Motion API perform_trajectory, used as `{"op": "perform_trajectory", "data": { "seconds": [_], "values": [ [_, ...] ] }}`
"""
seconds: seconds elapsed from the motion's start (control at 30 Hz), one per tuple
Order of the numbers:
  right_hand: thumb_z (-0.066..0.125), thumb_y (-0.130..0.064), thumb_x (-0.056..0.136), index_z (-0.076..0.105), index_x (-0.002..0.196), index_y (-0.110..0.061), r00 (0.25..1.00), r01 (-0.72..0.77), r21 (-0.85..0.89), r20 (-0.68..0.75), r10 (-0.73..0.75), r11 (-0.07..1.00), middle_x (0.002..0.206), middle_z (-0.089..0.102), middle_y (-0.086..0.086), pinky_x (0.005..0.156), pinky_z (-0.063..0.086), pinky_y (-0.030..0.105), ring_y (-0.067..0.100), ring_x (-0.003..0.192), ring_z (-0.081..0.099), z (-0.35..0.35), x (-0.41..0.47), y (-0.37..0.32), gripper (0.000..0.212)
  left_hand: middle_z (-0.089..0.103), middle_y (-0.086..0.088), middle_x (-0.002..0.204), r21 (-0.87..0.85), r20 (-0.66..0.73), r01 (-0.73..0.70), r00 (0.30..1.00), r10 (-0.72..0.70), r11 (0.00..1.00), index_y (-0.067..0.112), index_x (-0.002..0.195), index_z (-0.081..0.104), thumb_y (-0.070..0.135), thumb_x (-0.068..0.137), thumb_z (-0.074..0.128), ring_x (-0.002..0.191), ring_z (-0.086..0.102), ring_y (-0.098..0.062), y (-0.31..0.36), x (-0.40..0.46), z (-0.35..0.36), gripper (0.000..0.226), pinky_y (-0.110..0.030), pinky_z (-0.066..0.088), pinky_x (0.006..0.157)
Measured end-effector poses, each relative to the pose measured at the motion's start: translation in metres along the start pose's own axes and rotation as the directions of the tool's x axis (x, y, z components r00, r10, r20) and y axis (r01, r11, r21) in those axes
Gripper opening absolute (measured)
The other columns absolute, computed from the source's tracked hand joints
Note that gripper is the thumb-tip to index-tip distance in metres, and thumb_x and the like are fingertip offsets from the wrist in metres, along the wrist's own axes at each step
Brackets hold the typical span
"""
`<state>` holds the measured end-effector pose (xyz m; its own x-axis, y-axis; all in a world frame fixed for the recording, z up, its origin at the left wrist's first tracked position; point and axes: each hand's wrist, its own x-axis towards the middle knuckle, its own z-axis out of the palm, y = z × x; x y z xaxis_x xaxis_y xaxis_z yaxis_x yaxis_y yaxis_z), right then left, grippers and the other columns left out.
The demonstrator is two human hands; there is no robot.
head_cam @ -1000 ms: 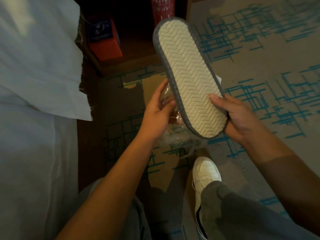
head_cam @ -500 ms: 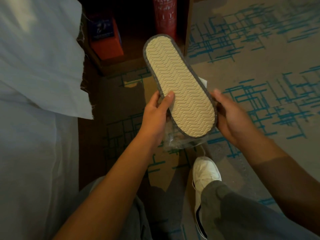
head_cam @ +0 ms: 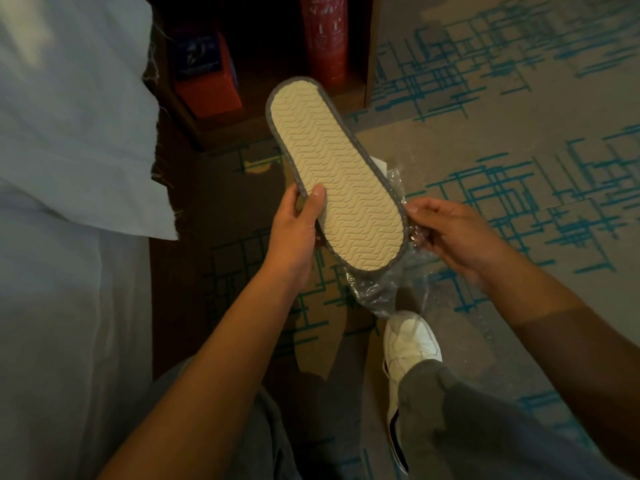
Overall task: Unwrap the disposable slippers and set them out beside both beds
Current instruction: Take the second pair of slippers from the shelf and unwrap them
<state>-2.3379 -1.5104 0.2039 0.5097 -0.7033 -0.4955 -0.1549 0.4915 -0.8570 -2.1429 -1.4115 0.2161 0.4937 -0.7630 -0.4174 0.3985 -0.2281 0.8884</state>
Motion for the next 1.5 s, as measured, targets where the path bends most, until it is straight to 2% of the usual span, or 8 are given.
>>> {"op": "perform_trajectory", "data": {
  "seconds": [0.1, 0.3, 0.53, 0.67, 1.1, 1.2, 1.33, 1.5],
  "values": [
    [0.065, -0.013, 0.092, 0.071, 0.089, -0.016, 0.998, 0.015, -0.017, -0.056, -0.016, 1.0, 0.067, 0.068, -0.004, 0.057, 0.046, 0.022, 0.005, 0.055, 0.059, -0.011, 0.006, -0.006, 0.006, 0.073, 0.006, 0.11, -0.014, -0.056, 0.011, 0.998, -0.012, 1.0, 0.025, 0.119, 0.058, 0.023, 0.103, 0.053, 0.101, 0.07, -0.016, 0.002, 0.004, -0.006, 0.017, -0.045, 0.054, 0.093],
    [0.069, -0.004, 0.087, 0.063, 0.086, -0.015, 0.988, 0.007, -0.128, -0.152, -0.027, 0.992, 0.071, 0.074, 0.002, 0.056, 0.055, 0.027, 0.012, 0.057, 0.068, -0.035, 0.044, -0.02, 0.012, 0.071, 0.001, 0.115, 0.011, -0.171, -0.015, 0.985, 0.016, 1.0, 0.025, 0.111, 0.061, 0.021, 0.101, 0.057, 0.106, 0.069, -0.018, 0.009, 0.014, -0.016, 0.011, -0.046, 0.053, 0.101],
    [0.072, -0.005, 0.077, 0.062, 0.07, -0.021, 0.948, -0.013, -0.481, -0.284, -0.142, 0.877, 0.076, 0.069, 0.002, 0.058, 0.046, 0.023, 0.012, 0.066, 0.062, -0.028, 0.126, -0.039, 0.019, 0.073, 0.001, 0.113, 0.077, -0.214, -0.023, 0.976, 0.039, 0.997, 0.028, 0.108, 0.063, 0.026, 0.1, 0.058, 0.101, 0.071, -0.017, 0.012, 0.016, -0.017, 0.009, -0.046, 0.056, 0.096],
    [0.065, 0.0, 0.084, 0.064, 0.079, -0.016, 0.951, -0.014, -0.456, -0.28, -0.128, 0.89, 0.075, 0.071, 0.002, 0.041, 0.042, 0.014, 0.005, 0.048, 0.06, -0.021, 0.171, -0.051, 0.017, 0.073, 0.003, 0.113, 0.085, -0.208, -0.015, 0.978, 0.032, 0.996, 0.026, 0.112, 0.062, 0.025, 0.1, 0.058, 0.102, 0.071, -0.015, 0.016, 0.016, -0.021, 0.012, -0.041, 0.056, 0.094],
    [0.065, -0.009, 0.091, 0.063, 0.08, -0.02, 0.96, -0.042, -0.427, -0.267, -0.081, 0.903, 0.087, 0.073, 0.01, 0.044, 0.046, 0.016, 0.008, 0.055, 0.063, 0.008, 0.273, -0.061, 0.016, 0.072, 0.002, 0.115, 0.219, -0.28, 0.015, 0.959, 0.048, 0.976, 0.019, 0.121, 0.062, 0.021, 0.099, 0.06, 0.107, 0.069, -0.015, 0.031, 0.034, -0.061, 0.023, -0.042, 0.055, 0.098],
    [0.066, -0.011, 0.091, 0.063, 0.093, -0.014, 0.949, -0.09, -0.431, -0.312, -0.054, 0.898, 0.099, 0.073, 0.011, 0.055, 0.053, 0.021, 0.014, 0.07, 0.07, 0.011, 0.288, -0.054, 0.005, 0.072, 0.0, 0.116, 0.235, -0.322, 0.023, 0.945, 0.055, 0.972, 0.018, 0.12, 0.063, 0.019, 0.099, 0.059, 0.108, 0.069, -0.018, 0.029, 0.037, -0.064, 0.021, -0.043, 0.054, 0.098],
    [0.076, -0.022, 0.081, 0.053, 0.128, -0.011, 0.922, -0.116, -0.331, -0.386, -0.022, 0.936, 0.113, 0.062, 0.007, 0.08, 0.061, 0.037, 0.023, 0.096, 0.067, 0.008, 0.296, -0.062, 0.054, 0.072, -0.002, 0.114, 0.22, -0.346, 0.029, 0.937, 0.051, 0.975, 0.022, 0.111, 0.063, 0.018, 0.099, 0.059, 0.107, 0.069, -0.02, 0.029, 0.042, -0.06, 0.014, -0.045, 0.054, 0.098],
    [0.071, -0.028, 0.079, 0.063, 0.09, -0.018, 0.94, -0.046, -0.461, -0.321, -0.119, 0.886, 0.087, 0.063, 0.001, 0.088, 0.058, 0.047, 0.025, 0.095, 0.065, 0.022, 0.269, -0.089, 0.017, 0.072, -0.006, 0.108, 0.268, -0.291, -0.008, 0.953, 0.089, 0.964, 0.018, 0.106, 0.063, 0.021, 0.097, 0.062, 0.102, 0.07, -0.023, 0.039, 0.04, -0.048, 0.009, -0.047, 0.055, 0.097]
  ]
}}
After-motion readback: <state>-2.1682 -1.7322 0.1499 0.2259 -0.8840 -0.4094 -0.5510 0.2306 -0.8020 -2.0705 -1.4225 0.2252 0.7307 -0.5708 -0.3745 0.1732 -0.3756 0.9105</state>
